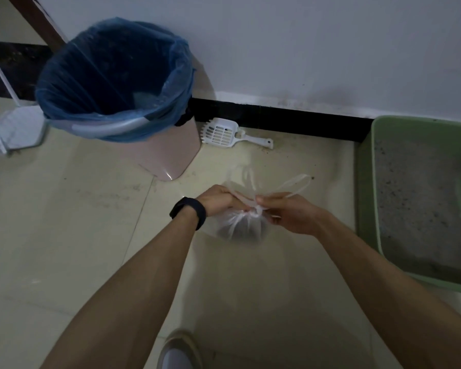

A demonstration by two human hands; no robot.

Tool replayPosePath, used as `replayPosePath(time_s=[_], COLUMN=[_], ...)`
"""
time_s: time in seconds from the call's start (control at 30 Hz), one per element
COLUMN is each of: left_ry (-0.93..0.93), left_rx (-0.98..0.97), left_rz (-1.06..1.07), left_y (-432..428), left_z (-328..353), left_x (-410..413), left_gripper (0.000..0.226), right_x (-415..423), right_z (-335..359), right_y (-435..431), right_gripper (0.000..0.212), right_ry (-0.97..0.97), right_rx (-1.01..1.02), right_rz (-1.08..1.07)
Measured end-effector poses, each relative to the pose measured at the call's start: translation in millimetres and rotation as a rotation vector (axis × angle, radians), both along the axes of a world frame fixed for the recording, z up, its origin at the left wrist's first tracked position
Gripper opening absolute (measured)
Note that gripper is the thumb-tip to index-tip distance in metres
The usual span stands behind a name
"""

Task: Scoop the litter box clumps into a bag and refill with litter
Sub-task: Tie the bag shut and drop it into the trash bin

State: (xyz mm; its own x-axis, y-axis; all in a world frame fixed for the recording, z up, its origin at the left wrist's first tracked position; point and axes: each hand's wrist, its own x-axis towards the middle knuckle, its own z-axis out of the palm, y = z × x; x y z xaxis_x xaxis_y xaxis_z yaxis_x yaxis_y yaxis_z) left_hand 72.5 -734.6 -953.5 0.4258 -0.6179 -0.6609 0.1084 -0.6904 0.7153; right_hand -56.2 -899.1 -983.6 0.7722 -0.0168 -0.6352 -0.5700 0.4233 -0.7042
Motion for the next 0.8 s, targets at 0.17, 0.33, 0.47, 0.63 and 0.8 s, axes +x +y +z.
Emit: replayPosePath(time_s=[0.17, 0.33, 0.47, 0.63, 0.8], left_ry=[-0.036, -0.007, -0.031, 0.065, -0.013], left_rx=[0.136, 0.116, 0.063, 0.03, -0.012], left_rz=[-0.111, -0.08, -0.007, 0.094, 0.062], left_y=[-1, -3, -6, -6, -2], left_z=[-1, 0, 0, -5, -8], left_x=[0, -1, -3, -2, -1], left_gripper=[0.024, 0.018, 0.013, 0.021, 0.02], right_x=[2, 11, 10, 5, 8], right_z=[3, -2, -5, -12, -9], right_y=[4, 14, 24, 27, 21], right_gripper=[0.025, 0.04, 0.024, 0.016, 0.011], right_ry=[-0.083, -0.033, -0.084, -0.228, -0.191], right_rx=[-0.283, -0.741, -1.067, -1.234, -1.277], right_rz=[0.147, 0.161, 0.135, -0.02, -0.012])
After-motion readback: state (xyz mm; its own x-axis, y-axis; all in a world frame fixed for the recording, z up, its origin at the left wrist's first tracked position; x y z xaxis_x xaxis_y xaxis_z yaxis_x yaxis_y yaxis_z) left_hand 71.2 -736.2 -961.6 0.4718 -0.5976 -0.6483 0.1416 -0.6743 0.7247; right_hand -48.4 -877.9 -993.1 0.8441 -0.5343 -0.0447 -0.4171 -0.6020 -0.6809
